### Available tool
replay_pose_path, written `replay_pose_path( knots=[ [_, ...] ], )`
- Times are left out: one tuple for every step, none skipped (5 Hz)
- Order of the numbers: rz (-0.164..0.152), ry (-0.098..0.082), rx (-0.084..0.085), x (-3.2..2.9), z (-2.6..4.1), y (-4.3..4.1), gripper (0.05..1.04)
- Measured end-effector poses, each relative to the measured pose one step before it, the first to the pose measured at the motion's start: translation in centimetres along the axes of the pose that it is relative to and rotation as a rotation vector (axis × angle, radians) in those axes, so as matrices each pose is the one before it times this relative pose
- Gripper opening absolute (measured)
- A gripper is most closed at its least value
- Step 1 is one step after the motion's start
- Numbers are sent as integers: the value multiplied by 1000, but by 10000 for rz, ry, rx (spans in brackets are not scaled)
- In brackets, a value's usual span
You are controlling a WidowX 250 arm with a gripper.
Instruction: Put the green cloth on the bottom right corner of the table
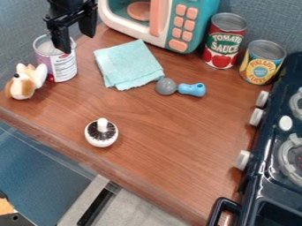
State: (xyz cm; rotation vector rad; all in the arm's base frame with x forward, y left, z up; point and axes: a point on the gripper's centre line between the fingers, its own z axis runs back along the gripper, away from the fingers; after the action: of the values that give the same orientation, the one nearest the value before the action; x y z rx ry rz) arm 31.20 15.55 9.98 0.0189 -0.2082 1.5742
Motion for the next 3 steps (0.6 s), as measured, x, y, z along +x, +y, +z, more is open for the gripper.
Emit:
replay_pose_path(
  knots=[
    [-49, 208, 293, -403, -1167, 148, 999],
    [-506, 296, -186, -1488, -324, -1754, 999],
    [-655, -132, -22, -1356, -390, -2239, 999]
  ],
)
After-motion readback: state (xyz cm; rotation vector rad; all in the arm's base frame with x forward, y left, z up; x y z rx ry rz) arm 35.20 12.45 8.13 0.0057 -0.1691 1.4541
